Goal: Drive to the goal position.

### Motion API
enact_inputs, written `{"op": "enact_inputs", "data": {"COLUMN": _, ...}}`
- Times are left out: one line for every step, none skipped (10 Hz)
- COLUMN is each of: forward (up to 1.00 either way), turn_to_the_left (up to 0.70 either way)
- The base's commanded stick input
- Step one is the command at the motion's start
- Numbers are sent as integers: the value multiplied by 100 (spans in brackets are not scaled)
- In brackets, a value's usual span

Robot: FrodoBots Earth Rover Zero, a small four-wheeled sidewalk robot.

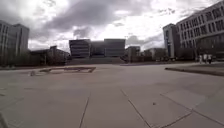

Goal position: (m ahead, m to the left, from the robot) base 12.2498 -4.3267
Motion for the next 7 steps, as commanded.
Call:
{"op": "enact_inputs", "data": {"forward": 50, "turn_to_the_left": 1}}
{"op": "enact_inputs", "data": {"forward": 50, "turn_to_the_left": 1}}
{"op": "enact_inputs", "data": {"forward": 50, "turn_to_the_left": 1}}
{"op": "enact_inputs", "data": {"forward": 50, "turn_to_the_left": 1}}
{"op": "enact_inputs", "data": {"forward": 50, "turn_to_the_left": 1}}
{"op": "enact_inputs", "data": {"forward": 50, "turn_to_the_left": 1}}
{"op": "enact_inputs", "data": {"forward": 50, "turn_to_the_left": 1}}
